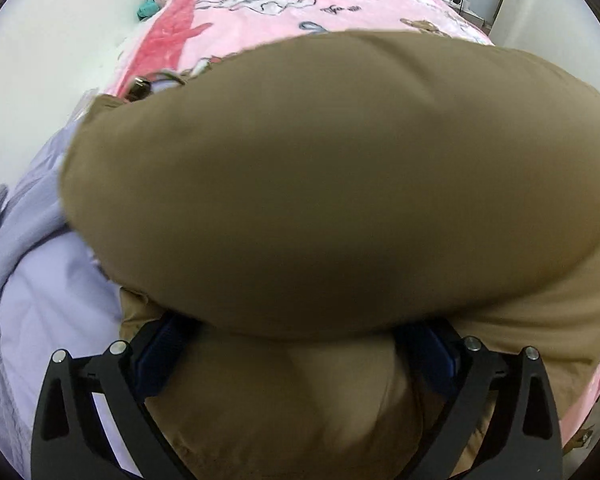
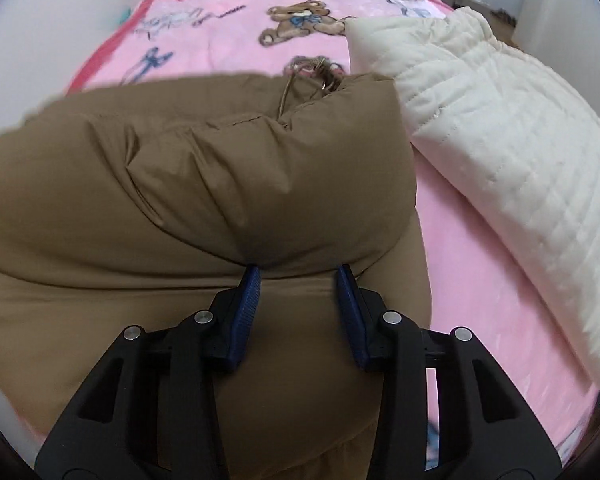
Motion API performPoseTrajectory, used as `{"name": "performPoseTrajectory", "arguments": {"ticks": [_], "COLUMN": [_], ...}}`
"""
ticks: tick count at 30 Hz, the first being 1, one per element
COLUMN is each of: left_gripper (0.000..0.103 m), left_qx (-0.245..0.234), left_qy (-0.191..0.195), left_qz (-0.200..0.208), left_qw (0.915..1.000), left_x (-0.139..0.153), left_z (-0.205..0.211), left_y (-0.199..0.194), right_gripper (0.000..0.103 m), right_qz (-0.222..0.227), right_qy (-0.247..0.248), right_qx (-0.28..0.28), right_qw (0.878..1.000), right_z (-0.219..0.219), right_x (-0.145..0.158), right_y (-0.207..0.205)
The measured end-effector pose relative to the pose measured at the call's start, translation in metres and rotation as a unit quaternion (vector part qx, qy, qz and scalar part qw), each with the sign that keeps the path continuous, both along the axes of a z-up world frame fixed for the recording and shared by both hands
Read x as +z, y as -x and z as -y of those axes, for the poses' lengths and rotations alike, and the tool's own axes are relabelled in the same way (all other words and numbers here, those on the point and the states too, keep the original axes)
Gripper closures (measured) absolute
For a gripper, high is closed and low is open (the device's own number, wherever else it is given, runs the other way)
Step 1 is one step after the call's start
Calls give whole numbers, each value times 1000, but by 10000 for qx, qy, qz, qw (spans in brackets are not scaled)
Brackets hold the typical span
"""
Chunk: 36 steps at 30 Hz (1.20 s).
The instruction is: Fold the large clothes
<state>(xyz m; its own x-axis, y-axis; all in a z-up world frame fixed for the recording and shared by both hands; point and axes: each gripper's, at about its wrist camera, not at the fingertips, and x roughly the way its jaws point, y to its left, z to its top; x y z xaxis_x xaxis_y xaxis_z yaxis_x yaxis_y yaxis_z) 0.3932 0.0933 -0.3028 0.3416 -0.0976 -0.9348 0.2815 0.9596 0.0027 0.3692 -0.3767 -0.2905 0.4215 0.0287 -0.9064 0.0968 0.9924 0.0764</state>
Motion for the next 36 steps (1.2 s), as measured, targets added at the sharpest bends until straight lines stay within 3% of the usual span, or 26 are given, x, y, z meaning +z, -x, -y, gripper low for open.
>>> {"name": "performPoseTrajectory", "arguments": {"ticks": [5, 10, 12, 13, 16, 18, 19, 23, 25, 27, 29, 30, 33, 36], "left_gripper": [4, 4, 4, 4, 4, 4, 4, 4, 4, 4, 4, 4, 4, 4], "left_qx": [-1, -144, -230, -263, -353, -250, -205, 129, 463, 621, 582, 531, 369, 326], "left_qy": [71, 170, 624, 852, 1767, 2403, 2728, 3659, 3853, 3846, 3633, 3469, 3364, 3107], "left_qz": [-75, 168, 140, 91, -165, -313, -390, -506, -427, -360, -333, -468, -868, -914], "left_qw": [9999, 9996, 9977, 9960, 9835, 9699, 9611, 9292, 9207, 9203, 9292, 9352, 9370, 9456], "left_x": [-6, 16, 26, 28, 27, 24, 23, 18, 16, 17, 21, 18, 3, -6], "left_z": [7, -9, -29, -38, -73, -92, -101, -127, -139, -148, -151, -149, -146, -131], "left_y": [-9, 9, 16, 17, 11, 4, 1, 6, 9, 10, 15, 15, 0, -7], "right_gripper": [59, 38, 35, 27, 18, 8, 8, 8, 8, 8, 8, 8, 8, 8], "right_qz": [-100, -192, 38, 200, 748, 1033, 1138, 1096, 1110, 1194, 1223, 1232, 1194, 1130], "right_qy": [112, 475, 453, 435, 212, -4, -121, -512, -520, -354, -335, -366, -405, -367], "right_qx": [-310, -432, -424, -434, -498, -514, -491, -478, -419, -350, -326, -327, -312, -261], "right_qw": [9994, 9978, 9981, 9979, 9957, 9933, 9922, 9915, 9916, 9916, 9914, 9912, 9915, 9926], "right_z": [6, 8, 8, 8, 6, 6, 6, 2, -3, -9, -11, -11, -14, -16], "right_x": [-14, -18, -9, -2, 21, 34, 40, 54, 62, 68, 73, 75, 77, 73], "right_y": [-5, -15, -11, -7, 6, 12, 15, 13, 14, 16, 19, 21, 19, 20]}}
